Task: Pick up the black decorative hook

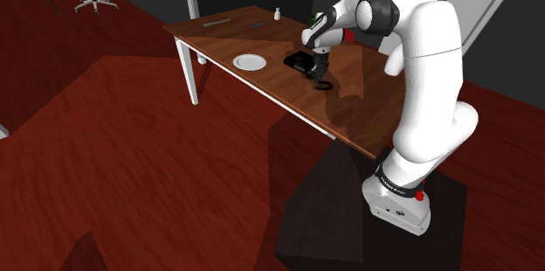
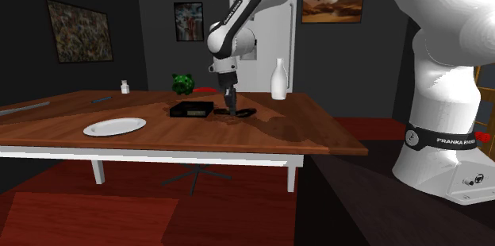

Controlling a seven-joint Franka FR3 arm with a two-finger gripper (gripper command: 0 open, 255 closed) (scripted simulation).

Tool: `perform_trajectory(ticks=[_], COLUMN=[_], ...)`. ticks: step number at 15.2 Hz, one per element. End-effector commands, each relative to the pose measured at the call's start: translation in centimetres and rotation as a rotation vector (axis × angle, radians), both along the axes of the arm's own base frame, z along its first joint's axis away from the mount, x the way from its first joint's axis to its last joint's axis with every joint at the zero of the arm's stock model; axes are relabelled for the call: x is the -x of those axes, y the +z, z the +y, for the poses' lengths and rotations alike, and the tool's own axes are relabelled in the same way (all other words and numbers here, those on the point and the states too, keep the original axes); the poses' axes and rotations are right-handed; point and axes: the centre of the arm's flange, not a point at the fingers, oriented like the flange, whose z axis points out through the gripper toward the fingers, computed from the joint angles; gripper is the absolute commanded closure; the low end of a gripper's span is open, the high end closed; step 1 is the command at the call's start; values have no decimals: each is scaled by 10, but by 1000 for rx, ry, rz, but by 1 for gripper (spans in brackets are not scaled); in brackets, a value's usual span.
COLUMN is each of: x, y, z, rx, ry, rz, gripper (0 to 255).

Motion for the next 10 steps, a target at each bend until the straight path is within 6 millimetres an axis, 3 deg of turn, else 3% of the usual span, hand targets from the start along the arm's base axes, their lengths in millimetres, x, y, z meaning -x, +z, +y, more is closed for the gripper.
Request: perform_trajectory(ticks=[1, 8, 10], x=[-1, -1, -1], y=[11, 48, 49], z=[1, 1, 1], rx=[0, 0, 0], ry=[0, 0, 0], rz=[0, 0, 0], gripper=[255, 255, 255])
